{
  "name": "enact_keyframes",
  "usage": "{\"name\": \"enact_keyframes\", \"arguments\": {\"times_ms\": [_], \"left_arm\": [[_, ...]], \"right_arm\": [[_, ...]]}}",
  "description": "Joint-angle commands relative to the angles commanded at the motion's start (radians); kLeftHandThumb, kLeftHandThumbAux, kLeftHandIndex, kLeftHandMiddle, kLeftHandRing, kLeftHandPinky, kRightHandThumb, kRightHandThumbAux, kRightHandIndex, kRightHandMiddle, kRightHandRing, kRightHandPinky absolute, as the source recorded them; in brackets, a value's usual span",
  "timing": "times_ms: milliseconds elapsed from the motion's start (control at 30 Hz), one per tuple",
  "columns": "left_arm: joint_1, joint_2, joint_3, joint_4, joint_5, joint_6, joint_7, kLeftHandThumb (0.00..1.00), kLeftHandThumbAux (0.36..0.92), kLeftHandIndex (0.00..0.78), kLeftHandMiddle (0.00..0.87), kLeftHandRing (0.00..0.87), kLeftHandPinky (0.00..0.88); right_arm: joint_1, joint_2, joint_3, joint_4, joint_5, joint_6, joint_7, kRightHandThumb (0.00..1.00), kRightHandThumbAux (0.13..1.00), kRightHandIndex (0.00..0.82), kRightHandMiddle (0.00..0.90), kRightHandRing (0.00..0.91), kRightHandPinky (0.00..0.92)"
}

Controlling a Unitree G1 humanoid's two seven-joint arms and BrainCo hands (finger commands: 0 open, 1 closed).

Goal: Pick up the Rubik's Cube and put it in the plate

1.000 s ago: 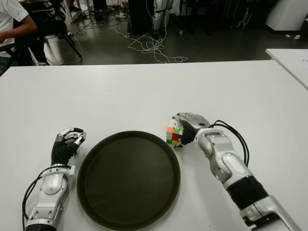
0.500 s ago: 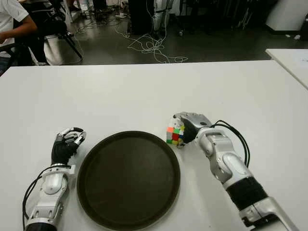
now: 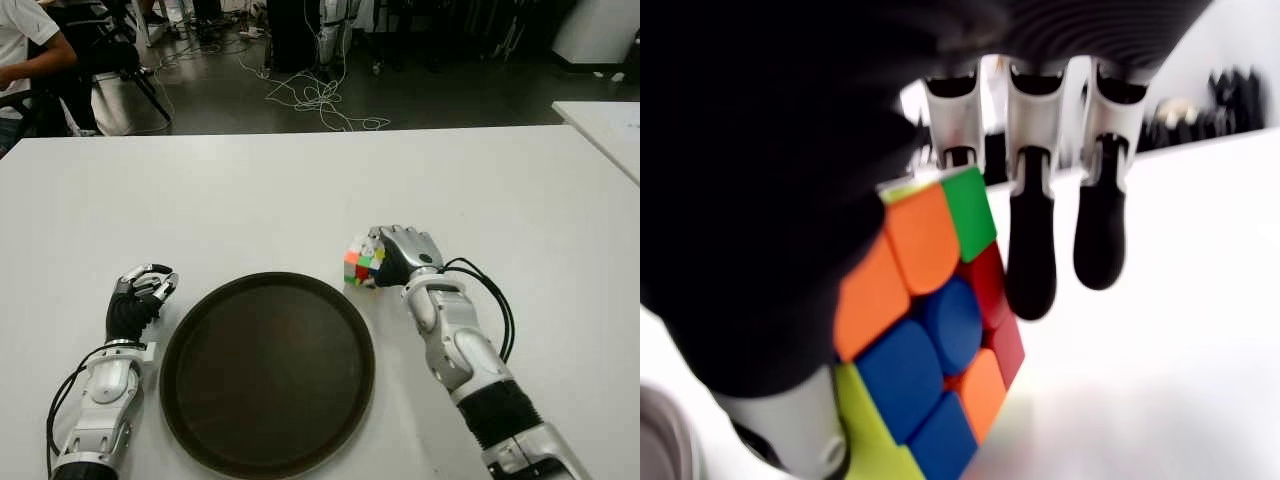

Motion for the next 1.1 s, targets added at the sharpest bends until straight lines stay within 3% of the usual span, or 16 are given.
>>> {"name": "enact_keyframes", "arguments": {"times_ms": [400,867,1100], "left_arm": [[0.006,-0.005,0.001,-0.013,-0.003,0.000,-0.001,0.704,0.707,0.442,0.805,0.821,0.796],[0.004,-0.009,0.006,0.000,0.002,-0.022,0.012,0.704,0.707,0.442,0.802,0.821,0.795],[0.003,-0.005,0.004,0.006,0.006,-0.026,0.011,0.703,0.708,0.441,0.799,0.818,0.793]], "right_arm": [[0.022,0.034,-0.043,-0.011,0.061,-0.033,-0.080,0.190,0.791,0.556,0.723,0.748,0.753],[0.028,0.041,-0.055,-0.016,0.075,-0.042,-0.105,0.165,0.832,0.565,0.686,0.703,0.696],[0.033,0.048,-0.072,-0.019,0.104,-0.063,-0.110,0.247,0.833,0.566,0.635,0.645,0.643]]}}
